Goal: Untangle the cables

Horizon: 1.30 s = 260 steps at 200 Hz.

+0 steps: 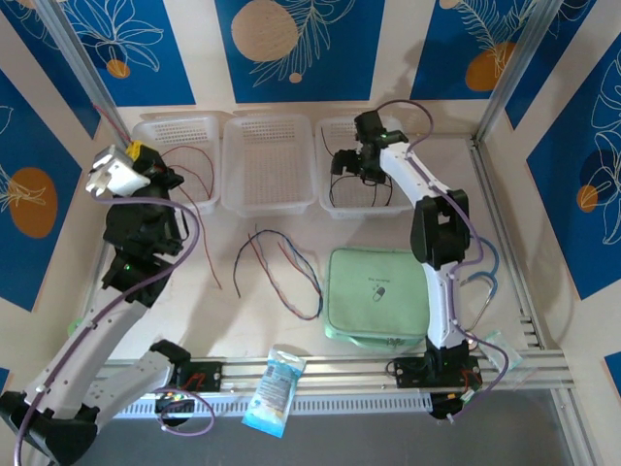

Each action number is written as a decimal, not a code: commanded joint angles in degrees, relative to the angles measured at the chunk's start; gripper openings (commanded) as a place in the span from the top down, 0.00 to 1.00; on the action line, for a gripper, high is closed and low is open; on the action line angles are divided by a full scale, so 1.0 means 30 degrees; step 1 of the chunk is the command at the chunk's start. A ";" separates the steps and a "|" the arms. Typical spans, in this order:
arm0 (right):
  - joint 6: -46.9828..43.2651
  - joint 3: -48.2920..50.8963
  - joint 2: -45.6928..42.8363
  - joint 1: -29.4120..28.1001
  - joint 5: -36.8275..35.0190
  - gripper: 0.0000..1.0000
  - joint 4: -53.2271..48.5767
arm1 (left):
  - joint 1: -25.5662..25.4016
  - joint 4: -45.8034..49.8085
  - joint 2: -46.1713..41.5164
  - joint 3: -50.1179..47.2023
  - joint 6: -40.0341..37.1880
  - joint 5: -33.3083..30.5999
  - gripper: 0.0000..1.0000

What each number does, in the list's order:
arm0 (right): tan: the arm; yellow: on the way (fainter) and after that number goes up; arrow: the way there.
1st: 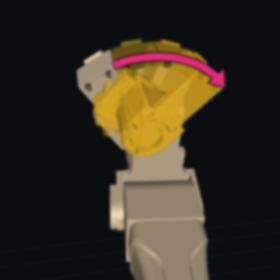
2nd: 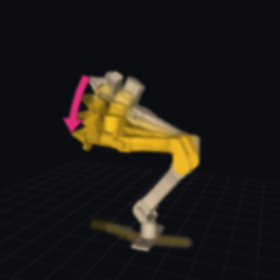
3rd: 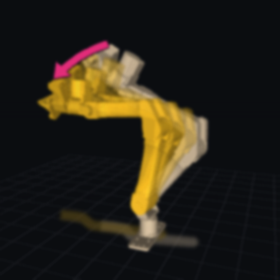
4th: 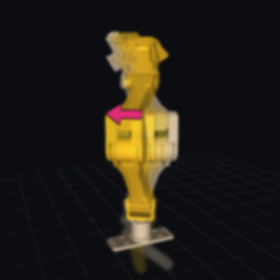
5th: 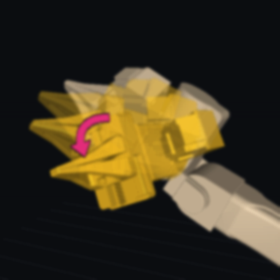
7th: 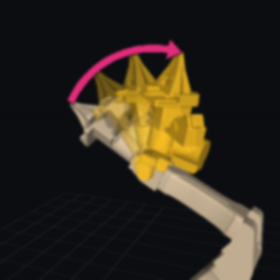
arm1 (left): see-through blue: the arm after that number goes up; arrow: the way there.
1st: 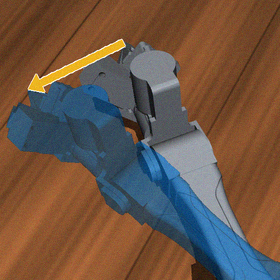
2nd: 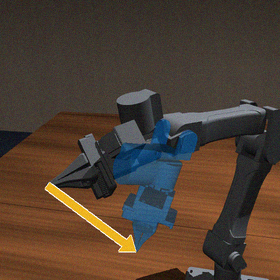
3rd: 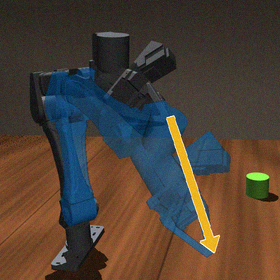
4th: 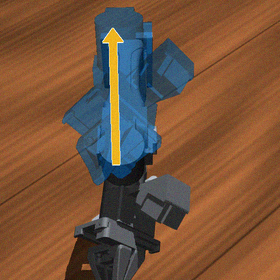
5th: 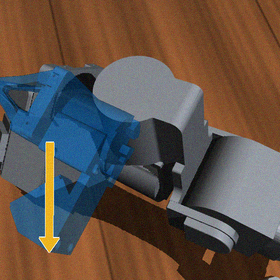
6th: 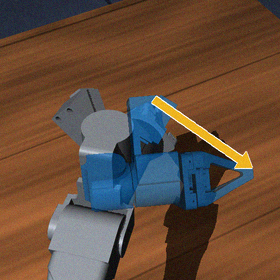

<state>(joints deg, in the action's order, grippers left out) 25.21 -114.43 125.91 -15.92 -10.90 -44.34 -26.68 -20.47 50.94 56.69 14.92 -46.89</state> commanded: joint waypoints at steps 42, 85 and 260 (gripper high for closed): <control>0.0269 0.1363 -0.3747 0.0481 0.0730 0.03 0.0623 | 0.0249 -0.4762 0.4283 0.4166 -0.4961 0.2015 1.00; -0.0466 0.1845 -0.4537 0.0553 0.0998 0.02 0.0577 | 0.0389 -0.7446 0.8640 0.8917 -1.0243 0.2625 1.00; -0.1054 0.0264 -0.4665 0.1073 0.1916 0.03 -0.0952 | 0.4741 -1.2954 1.9046 1.7975 -1.9241 -0.1063 1.00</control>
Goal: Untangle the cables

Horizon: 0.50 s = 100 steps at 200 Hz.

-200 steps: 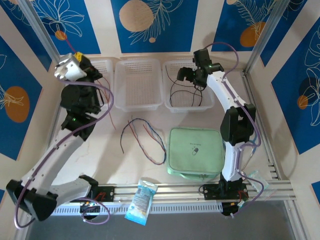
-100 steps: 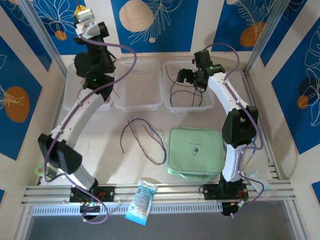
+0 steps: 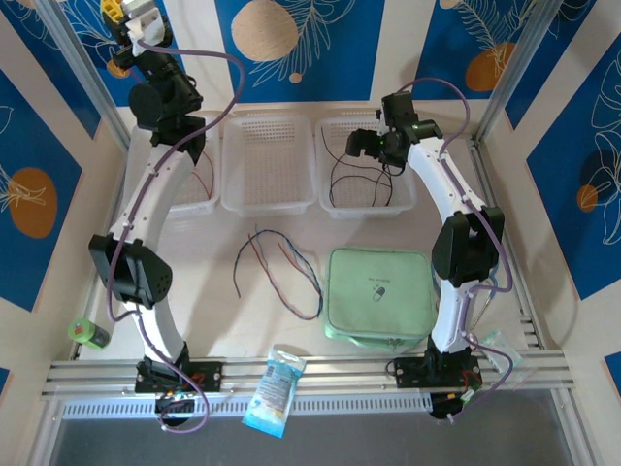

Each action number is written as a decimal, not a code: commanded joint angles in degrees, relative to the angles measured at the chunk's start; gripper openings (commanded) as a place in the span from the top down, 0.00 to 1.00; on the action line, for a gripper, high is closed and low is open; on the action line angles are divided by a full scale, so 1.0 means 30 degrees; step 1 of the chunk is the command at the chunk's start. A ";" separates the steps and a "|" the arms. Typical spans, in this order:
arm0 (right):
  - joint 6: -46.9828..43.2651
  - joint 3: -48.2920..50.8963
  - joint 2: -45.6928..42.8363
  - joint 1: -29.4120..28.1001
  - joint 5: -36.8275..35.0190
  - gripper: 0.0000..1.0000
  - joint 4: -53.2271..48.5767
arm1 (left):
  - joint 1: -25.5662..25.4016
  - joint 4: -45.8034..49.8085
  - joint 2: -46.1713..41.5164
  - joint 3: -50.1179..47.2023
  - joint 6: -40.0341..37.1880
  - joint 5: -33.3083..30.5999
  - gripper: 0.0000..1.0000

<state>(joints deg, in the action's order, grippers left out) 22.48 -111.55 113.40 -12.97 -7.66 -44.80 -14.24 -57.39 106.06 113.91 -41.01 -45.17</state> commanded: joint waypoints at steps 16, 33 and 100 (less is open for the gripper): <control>-0.0110 -0.0699 -0.0604 0.0050 0.0942 0.02 -0.0846 | 0.0705 -0.0691 0.0784 -0.2900 0.0043 -0.2021 1.00; -0.0161 -0.0726 -0.0711 -0.0003 0.1000 0.03 -0.0892 | 0.0741 -0.0777 0.1074 -0.4842 0.0725 -0.2444 1.00; -0.0832 0.0087 -0.1752 0.0048 0.0767 0.02 -0.1031 | 0.1842 0.6705 0.0358 -1.0388 0.9539 -0.0973 1.00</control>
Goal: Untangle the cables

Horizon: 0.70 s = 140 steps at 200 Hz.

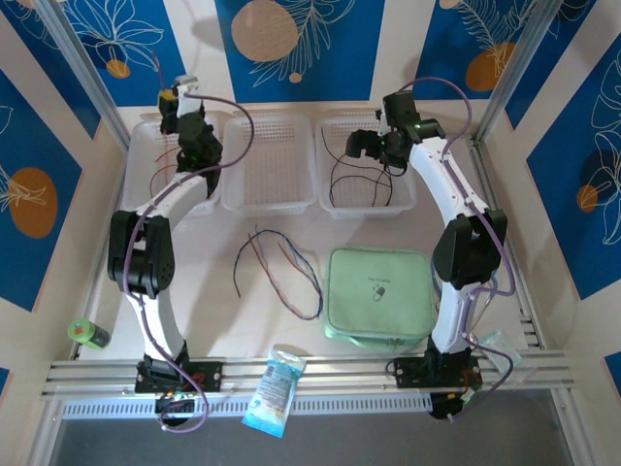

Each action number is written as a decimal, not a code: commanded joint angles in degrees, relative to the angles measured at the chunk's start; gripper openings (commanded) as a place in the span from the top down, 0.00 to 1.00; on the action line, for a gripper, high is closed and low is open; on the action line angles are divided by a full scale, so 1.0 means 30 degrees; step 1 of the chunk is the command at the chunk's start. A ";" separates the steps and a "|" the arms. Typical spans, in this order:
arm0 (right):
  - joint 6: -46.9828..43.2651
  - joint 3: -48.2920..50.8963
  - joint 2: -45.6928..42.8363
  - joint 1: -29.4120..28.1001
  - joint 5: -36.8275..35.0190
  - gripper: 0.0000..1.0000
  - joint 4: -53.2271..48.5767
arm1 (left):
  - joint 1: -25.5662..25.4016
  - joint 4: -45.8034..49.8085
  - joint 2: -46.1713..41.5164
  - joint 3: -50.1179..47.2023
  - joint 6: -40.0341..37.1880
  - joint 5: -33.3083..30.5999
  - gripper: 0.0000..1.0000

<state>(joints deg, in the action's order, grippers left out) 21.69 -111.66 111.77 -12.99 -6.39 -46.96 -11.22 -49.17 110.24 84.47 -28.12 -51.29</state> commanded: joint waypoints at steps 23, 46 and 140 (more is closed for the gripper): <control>-0.0497 0.0286 -0.1249 0.0073 0.0359 0.02 -0.0263 | 0.1732 0.9513 -0.1501 -0.0647 1.0173 0.3196 1.00; -0.0255 0.0505 -0.1251 0.0043 0.0537 0.02 -0.0147 | 0.2252 1.3692 -0.1095 -0.0115 1.2133 0.5444 1.00; -0.0502 0.1410 -0.1798 -0.0086 0.0372 0.02 -0.0023 | 0.5650 2.5166 0.3944 0.5030 1.9396 1.7374 1.00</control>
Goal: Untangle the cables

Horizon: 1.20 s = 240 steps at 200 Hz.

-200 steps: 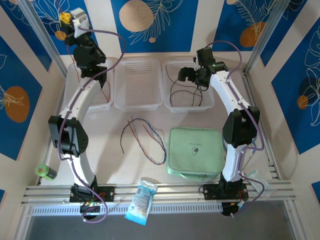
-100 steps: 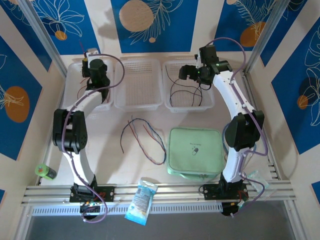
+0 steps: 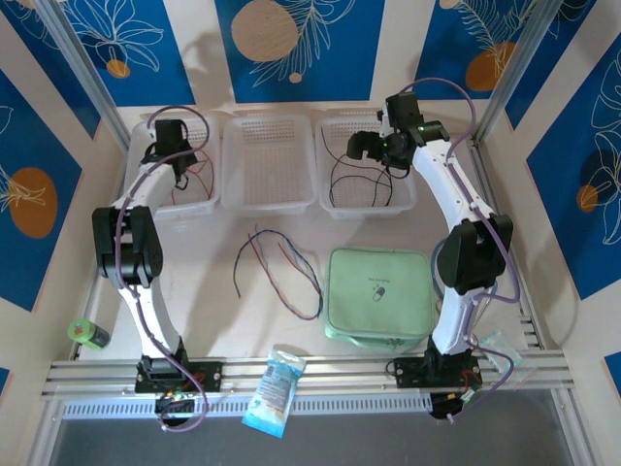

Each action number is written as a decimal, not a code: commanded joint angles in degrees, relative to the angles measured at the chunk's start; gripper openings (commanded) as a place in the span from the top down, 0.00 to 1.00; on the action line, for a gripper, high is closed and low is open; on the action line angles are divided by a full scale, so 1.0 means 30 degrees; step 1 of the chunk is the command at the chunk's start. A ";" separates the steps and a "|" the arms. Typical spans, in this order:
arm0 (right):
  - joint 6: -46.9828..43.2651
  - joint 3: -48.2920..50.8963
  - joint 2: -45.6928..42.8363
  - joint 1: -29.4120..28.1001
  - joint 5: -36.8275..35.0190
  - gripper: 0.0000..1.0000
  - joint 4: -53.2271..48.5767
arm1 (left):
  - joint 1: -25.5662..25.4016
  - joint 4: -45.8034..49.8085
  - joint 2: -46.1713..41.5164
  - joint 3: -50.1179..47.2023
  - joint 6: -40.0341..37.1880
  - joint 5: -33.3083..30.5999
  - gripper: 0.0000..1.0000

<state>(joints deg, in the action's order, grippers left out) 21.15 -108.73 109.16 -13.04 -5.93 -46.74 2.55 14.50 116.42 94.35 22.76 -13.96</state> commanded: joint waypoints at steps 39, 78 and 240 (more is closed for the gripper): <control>0.0041 0.0256 -0.1230 -0.0164 0.0379 0.03 -0.0187 | 0.1825 0.5097 0.4330 0.3586 0.2702 0.7828 1.00; -0.0077 -0.0338 -0.1307 -0.0516 -0.0028 0.03 -0.0384 | 0.2043 0.6639 0.5180 0.4942 0.1890 0.8267 0.98; -0.0561 0.3580 -0.4302 -0.3192 -0.0977 0.03 0.0112 | 0.0630 0.7470 -0.1953 0.4103 -0.2279 0.3560 0.04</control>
<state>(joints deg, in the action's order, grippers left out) 19.88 -101.14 100.36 -20.03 -8.40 -47.03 5.74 34.24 116.07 108.44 19.14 -1.34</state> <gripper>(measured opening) 0.976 0.959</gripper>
